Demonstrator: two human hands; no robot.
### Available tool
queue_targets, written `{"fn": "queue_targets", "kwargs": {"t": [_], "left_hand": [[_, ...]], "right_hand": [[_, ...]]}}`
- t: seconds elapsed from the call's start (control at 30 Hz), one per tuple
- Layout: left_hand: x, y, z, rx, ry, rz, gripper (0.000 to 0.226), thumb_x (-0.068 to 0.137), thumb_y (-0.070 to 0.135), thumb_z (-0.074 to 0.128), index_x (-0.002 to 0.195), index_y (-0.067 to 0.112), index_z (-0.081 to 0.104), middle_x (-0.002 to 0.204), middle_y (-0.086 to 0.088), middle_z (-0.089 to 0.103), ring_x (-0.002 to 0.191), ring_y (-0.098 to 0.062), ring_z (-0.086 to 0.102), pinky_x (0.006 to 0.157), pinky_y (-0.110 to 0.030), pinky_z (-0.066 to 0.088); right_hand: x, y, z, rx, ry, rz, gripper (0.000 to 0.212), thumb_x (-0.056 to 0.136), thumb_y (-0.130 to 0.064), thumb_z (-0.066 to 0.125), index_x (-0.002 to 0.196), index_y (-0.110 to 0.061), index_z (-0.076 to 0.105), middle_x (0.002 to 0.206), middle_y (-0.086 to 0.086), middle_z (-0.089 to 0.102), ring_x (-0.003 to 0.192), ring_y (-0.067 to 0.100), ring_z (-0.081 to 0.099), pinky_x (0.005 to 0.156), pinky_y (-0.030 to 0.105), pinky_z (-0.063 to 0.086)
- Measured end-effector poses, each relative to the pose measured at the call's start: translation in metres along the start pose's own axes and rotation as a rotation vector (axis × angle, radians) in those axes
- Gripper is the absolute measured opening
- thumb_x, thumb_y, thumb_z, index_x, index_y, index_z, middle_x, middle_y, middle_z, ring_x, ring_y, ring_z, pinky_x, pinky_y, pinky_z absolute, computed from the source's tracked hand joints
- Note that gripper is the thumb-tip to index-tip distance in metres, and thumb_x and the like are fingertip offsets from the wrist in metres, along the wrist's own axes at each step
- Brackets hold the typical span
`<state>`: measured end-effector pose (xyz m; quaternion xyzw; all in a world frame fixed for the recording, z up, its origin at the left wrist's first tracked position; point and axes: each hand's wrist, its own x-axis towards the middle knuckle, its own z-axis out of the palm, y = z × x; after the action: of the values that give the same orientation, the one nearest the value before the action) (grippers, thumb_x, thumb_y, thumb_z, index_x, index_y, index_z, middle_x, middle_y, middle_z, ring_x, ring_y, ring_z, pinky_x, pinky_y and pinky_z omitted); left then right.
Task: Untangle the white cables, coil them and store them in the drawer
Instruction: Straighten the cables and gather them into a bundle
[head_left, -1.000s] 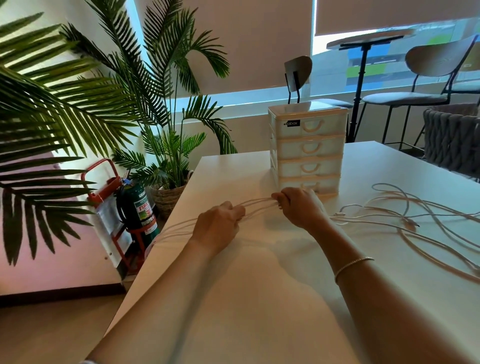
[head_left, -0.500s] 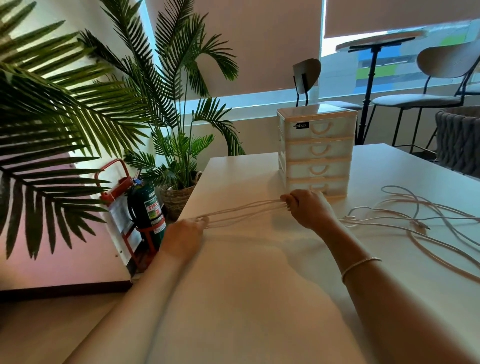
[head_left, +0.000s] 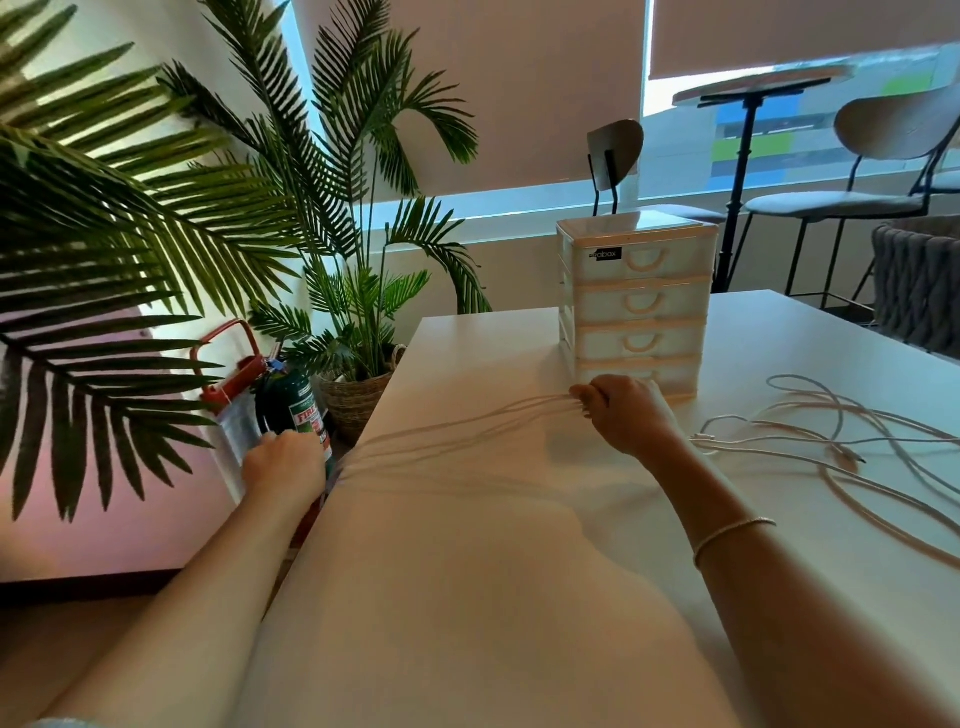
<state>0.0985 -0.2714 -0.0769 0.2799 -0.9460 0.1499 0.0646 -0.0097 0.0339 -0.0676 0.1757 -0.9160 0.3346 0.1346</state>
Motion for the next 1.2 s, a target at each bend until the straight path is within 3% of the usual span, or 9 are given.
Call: {"fn": "queue_targets", "kwargs": {"t": [0.07, 0.13, 0.23, 0.37, 0.47, 0.63, 0.87, 1.03, 1.2], "left_hand": [[0.006, 0.017, -0.017, -0.118, 0.010, 0.121, 0.031, 0.092, 0.013, 0.047, 0.122, 0.015, 0.054, 0.121, -0.009, 0.056, 0.111, -0.024, 0.052, 0.089, -0.036, 0.048], [0.003, 0.044, -0.037, -0.437, 0.005, 0.282, 0.035, 0.095, 0.018, 0.045, 0.130, 0.016, 0.050, 0.134, -0.008, 0.050, 0.122, -0.024, 0.046, 0.099, -0.036, 0.039], [-0.015, 0.091, -0.069, -0.765, -0.078, 0.548, 0.046, 0.095, 0.035, 0.048, 0.135, 0.015, 0.045, 0.139, -0.004, 0.048, 0.128, -0.019, 0.044, 0.099, -0.023, 0.032], [-0.023, 0.121, -0.089, -0.905, -0.184, 0.705, 0.025, 0.094, 0.030, 0.052, 0.114, 0.016, 0.060, 0.105, -0.004, 0.066, 0.087, -0.010, 0.059, 0.066, -0.008, 0.039], [-0.020, 0.119, -0.088, -1.049, -0.248, 0.709, 0.006, 0.093, 0.024, 0.054, 0.093, 0.020, 0.059, 0.078, 0.004, 0.064, 0.062, -0.007, 0.056, 0.060, -0.015, 0.043], [-0.020, 0.105, -0.073, -0.970, -0.276, 0.694, 0.008, 0.096, 0.029, 0.048, 0.091, 0.024, 0.053, 0.072, 0.008, 0.059, 0.055, -0.006, 0.048, 0.055, -0.020, 0.037], [-0.015, 0.073, -0.050, -0.670, -0.243, 0.608, 0.013, 0.100, 0.026, 0.035, 0.103, 0.020, 0.046, 0.081, 0.003, 0.056, 0.076, -0.017, 0.053, 0.073, -0.032, 0.042], [-0.003, 0.030, -0.020, -0.518, -0.290, 0.437, 0.013, 0.099, 0.018, 0.030, 0.104, 0.021, 0.042, 0.105, -0.010, 0.058, 0.090, -0.024, 0.054, 0.086, -0.040, 0.045], [-0.001, -0.010, 0.014, -0.565, -0.239, 0.310, 0.013, 0.096, 0.016, 0.035, 0.093, 0.027, 0.041, 0.105, 0.001, 0.053, 0.095, -0.017, 0.047, 0.091, -0.035, 0.042]], "right_hand": [[-0.001, 0.000, -0.003, 0.004, -0.001, -0.010, 0.036, 0.094, -0.033, 0.048, 0.084, -0.005, 0.068, 0.088, 0.013, 0.069, 0.085, 0.029, 0.061, 0.078, 0.038, 0.049], [-0.003, -0.002, -0.005, 0.028, -0.004, -0.023, 0.036, 0.094, -0.032, 0.048, 0.083, -0.004, 0.068, 0.086, 0.011, 0.070, 0.086, 0.028, 0.061, 0.078, 0.035, 0.047], [-0.006, -0.013, -0.011, 0.047, -0.026, -0.083, 0.034, 0.095, -0.030, 0.048, 0.085, -0.004, 0.068, 0.086, 0.009, 0.070, 0.083, 0.024, 0.060, 0.075, 0.030, 0.043], [-0.008, -0.022, -0.020, 0.008, -0.060, -0.157, 0.031, 0.096, -0.026, 0.045, 0.090, -0.007, 0.069, 0.088, 0.009, 0.067, 0.074, 0.018, 0.053, 0.064, 0.024, 0.033], [-0.006, -0.027, -0.022, -0.008, -0.080, -0.168, 0.031, 0.096, -0.026, 0.044, 0.091, -0.007, 0.068, 0.089, 0.009, 0.067, 0.072, 0.017, 0.052, 0.057, 0.024, 0.034], [-0.003, -0.035, -0.025, -0.081, -0.117, -0.183, 0.033, 0.096, -0.029, 0.044, 0.090, -0.007, 0.068, 0.074, 0.001, 0.059, 0.059, 0.010, 0.046, 0.052, 0.019, 0.033], [-0.002, -0.037, -0.022, -0.068, -0.123, -0.149, 0.036, 0.096, -0.032, 0.045, 0.093, -0.005, 0.068, 0.092, 0.009, 0.069, 0.081, 0.020, 0.060, 0.080, 0.034, 0.048], [0.006, -0.028, -0.034, -0.083, -0.042, -0.066, 0.037, 0.096, -0.032, 0.044, 0.090, -0.005, 0.068, 0.093, 0.011, 0.068, 0.078, 0.020, 0.054, 0.072, 0.030, 0.042], [0.012, -0.018, -0.040, -0.068, 0.026, -0.027, 0.039, 0.094, -0.034, 0.048, 0.089, -0.002, 0.070, 0.091, 0.016, 0.068, 0.083, 0.028, 0.058, 0.071, 0.032, 0.041]]}}
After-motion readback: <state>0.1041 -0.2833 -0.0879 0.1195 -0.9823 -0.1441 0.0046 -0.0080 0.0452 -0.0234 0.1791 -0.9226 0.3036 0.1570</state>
